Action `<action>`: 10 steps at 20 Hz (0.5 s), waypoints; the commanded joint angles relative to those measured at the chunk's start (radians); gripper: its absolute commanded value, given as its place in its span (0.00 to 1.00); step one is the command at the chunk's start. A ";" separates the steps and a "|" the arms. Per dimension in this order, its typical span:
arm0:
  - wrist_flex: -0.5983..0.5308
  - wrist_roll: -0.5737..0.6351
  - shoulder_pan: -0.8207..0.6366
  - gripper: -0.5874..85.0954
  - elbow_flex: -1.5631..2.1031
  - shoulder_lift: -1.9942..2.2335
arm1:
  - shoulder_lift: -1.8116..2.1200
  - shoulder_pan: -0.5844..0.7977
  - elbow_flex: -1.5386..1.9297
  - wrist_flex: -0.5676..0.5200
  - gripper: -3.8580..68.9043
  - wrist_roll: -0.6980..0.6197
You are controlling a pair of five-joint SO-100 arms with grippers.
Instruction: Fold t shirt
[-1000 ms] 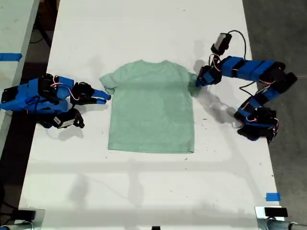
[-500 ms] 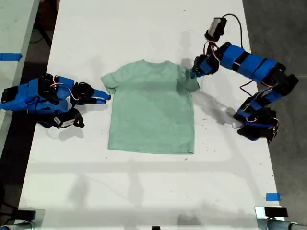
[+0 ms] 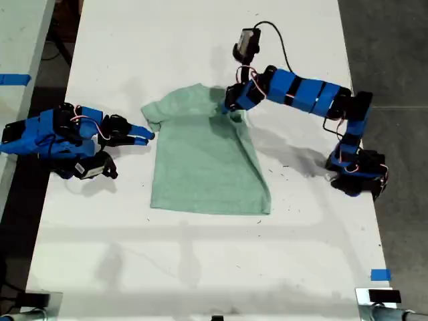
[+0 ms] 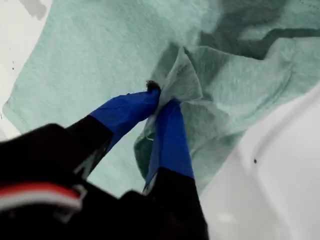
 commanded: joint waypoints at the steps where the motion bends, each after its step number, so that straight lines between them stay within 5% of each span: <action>1: -0.005 -0.006 0.006 0.14 0.018 0.005 | -0.132 -0.026 -0.206 -0.040 0.08 -0.026; 6: -0.005 -0.006 0.008 0.14 0.018 0.005 | -0.241 -0.049 -0.219 -0.129 0.10 -0.058; 7: -0.005 -0.006 0.008 0.14 0.018 0.005 | -0.236 -0.060 -0.215 -0.147 0.39 -0.095; 8: -0.005 -0.006 0.008 0.14 0.018 0.005 | -0.227 -0.074 -0.219 -0.155 0.51 -0.133; 10: -0.005 -0.006 0.009 0.14 0.018 0.005 | -0.189 -0.086 -0.218 -0.143 0.43 -0.149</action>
